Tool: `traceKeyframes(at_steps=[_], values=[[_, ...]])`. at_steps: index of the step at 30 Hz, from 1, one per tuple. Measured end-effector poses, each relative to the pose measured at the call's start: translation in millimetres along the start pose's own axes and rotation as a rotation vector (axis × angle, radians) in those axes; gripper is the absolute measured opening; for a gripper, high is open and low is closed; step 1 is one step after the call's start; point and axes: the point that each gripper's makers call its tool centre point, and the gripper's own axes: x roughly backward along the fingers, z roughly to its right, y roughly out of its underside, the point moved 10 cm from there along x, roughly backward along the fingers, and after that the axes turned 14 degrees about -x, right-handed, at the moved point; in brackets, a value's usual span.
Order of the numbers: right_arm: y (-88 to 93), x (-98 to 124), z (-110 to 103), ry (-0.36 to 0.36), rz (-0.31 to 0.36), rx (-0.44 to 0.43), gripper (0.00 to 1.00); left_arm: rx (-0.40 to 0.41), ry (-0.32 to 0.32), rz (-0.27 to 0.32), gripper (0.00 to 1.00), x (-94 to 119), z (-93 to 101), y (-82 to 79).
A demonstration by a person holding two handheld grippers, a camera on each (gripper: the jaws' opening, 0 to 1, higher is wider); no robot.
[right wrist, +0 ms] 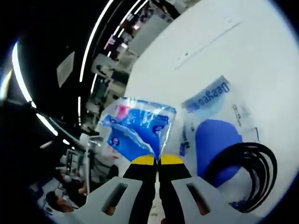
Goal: Arrange the tabletop items into an orderly group along one side of the table until the central work area is clear of visible clutter.
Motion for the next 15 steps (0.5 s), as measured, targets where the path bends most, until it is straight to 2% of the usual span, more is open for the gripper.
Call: traceKeyframes(at_steps=[1, 3, 4, 5, 7, 9, 11, 15], values=[[0.3, 6, -1, -0.007, -0.007, 0.005, 0.00, 0.036, -0.012, 0.027, 0.75, -4, -5.0, -12.0], [1.5, 18, -1, -0.017, -0.024, 0.024, 0.00, 0.050, 0.000, 0.067, 0.75, -9, -9.8, -26.5], [2.4, 26, -2, -0.019, -0.032, 0.052, 0.00, 0.049, 0.004, 0.125, 0.76, -15, -15.5, -46.5], [3.4, 34, -2, -0.023, -0.046, 0.080, 0.00, 0.042, 0.006, 0.153, 0.77, -18, -18.4, -56.6], [5.3, 47, -4, -0.033, -0.065, 0.107, 0.00, 0.055, 0.012, 0.183, 0.77, -26, -24.3, -76.1], [8.9, 58, -6, -0.043, -0.081, 0.127, 0.00, 0.074, 0.022, 0.197, 0.76, -34, -29.2, -86.1], [14.1, 70, -7, -0.049, -0.104, 0.160, 0.00, 0.069, 0.040, 0.185, 0.74, -44, -32.3, -96.6], [25.3, 90, -8, -0.056, -0.147, 0.229, 0.00, 0.043, 0.073, 0.159, 0.63, -55, -29.5, -112.3]])
